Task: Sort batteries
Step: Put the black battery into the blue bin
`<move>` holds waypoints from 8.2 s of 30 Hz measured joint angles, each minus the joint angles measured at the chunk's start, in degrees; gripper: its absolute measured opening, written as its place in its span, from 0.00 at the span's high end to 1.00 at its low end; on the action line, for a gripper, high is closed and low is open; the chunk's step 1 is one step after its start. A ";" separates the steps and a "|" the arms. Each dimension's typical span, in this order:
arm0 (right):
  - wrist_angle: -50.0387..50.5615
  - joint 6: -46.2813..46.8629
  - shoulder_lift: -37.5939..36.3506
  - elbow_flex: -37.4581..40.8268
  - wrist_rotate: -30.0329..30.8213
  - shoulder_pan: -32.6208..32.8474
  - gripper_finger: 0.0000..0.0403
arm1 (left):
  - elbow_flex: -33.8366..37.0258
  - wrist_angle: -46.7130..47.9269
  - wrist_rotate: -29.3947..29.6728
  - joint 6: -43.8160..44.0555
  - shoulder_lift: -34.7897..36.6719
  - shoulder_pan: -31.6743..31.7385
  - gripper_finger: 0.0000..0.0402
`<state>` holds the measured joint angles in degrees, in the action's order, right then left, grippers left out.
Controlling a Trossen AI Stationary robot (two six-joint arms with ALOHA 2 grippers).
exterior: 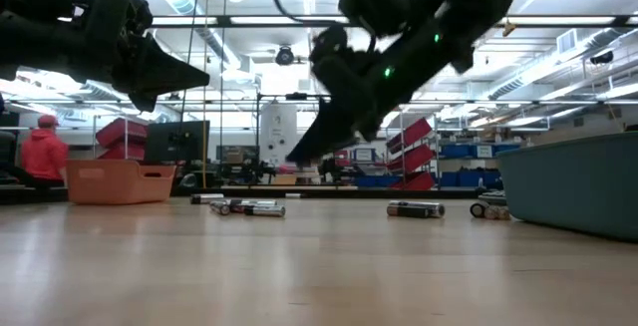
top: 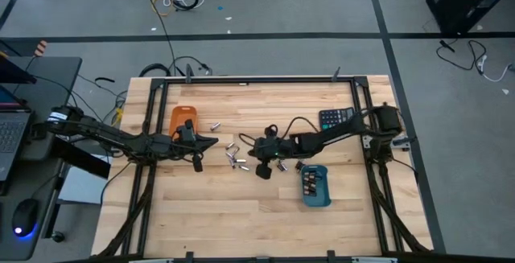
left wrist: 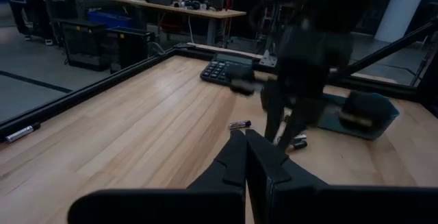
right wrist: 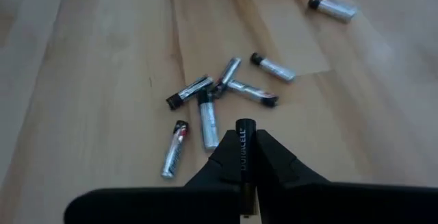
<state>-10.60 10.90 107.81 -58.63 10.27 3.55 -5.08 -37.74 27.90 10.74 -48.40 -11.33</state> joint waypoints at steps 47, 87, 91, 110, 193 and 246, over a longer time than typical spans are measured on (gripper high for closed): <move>23.62 11.78 -43.45 21.12 9.89 17.47 0.83 | 0.00 -0.04 2.47 -1.31 0.00 0.04 1.00; 39.73 -2.13 -7.42 -4.88 6.53 4.66 0.79 | 0.00 0.24 2.51 0.17 0.02 0.04 1.00; 40.10 -5.54 -7.07 -4.92 6.53 5.15 0.74 | 0.00 0.51 2.52 0.13 0.00 0.04 1.00; 37.27 -3.60 -1.56 -4.90 0.61 6.51 0.63 | 0.04 2.63 2.54 0.20 -0.52 0.07 1.00; 42.70 -8.78 3.67 -9.68 -6.86 7.50 0.98 | 0.59 3.37 -0.35 3.43 -1.86 -0.02 1.00; 49.35 -3.96 2.54 -9.86 -1.29 10.51 0.76 | 0.59 3.47 1.11 3.02 -1.86 0.03 1.00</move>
<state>38.75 6.94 110.35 -68.49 8.98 14.06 -4.49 -34.26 29.02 13.76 -50.26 -11.30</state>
